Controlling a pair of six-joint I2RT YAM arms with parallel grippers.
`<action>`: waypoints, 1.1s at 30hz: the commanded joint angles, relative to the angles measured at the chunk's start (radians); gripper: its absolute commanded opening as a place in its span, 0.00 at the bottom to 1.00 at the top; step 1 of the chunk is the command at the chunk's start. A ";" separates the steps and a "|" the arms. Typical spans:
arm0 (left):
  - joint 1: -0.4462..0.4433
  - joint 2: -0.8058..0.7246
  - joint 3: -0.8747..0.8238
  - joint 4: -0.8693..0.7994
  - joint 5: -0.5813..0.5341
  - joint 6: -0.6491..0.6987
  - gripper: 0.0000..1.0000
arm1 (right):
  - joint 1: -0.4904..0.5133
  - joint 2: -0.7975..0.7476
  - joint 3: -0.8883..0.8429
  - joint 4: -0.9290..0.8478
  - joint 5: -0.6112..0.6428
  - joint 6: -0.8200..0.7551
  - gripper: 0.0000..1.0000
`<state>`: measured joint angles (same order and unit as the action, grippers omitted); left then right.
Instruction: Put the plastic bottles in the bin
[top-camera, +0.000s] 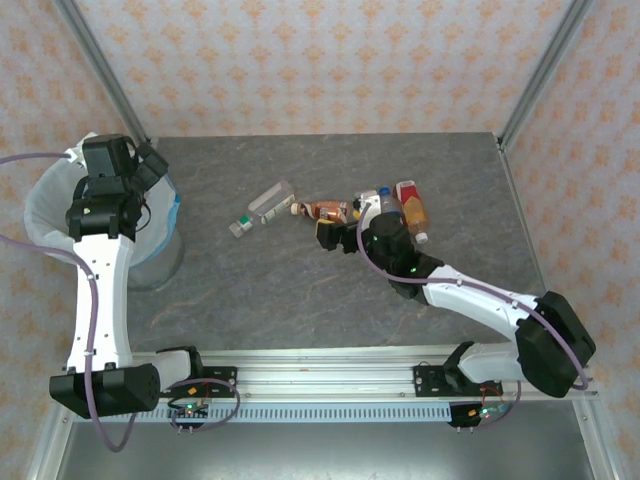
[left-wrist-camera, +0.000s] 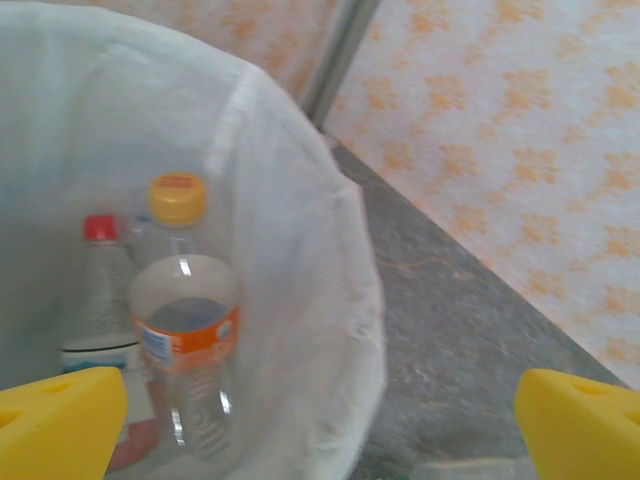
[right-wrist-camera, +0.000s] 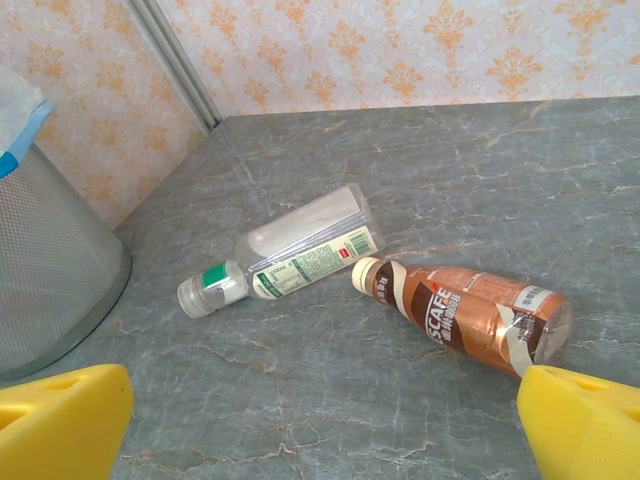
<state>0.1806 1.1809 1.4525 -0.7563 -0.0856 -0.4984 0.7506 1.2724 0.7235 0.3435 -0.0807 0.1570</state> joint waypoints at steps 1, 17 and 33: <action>-0.067 0.011 0.035 0.054 0.051 0.081 1.00 | 0.006 -0.035 -0.017 -0.003 0.043 0.007 0.99; -0.268 0.111 0.097 0.070 0.120 0.185 1.00 | 0.005 -0.059 -0.040 0.002 0.167 0.020 0.99; -0.414 0.423 0.294 -0.085 0.189 0.293 1.00 | 0.004 -0.130 -0.083 -0.032 0.255 0.056 0.99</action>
<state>-0.2173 1.5566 1.6997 -0.7692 0.0620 -0.2577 0.7502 1.1820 0.6537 0.3264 0.1318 0.1940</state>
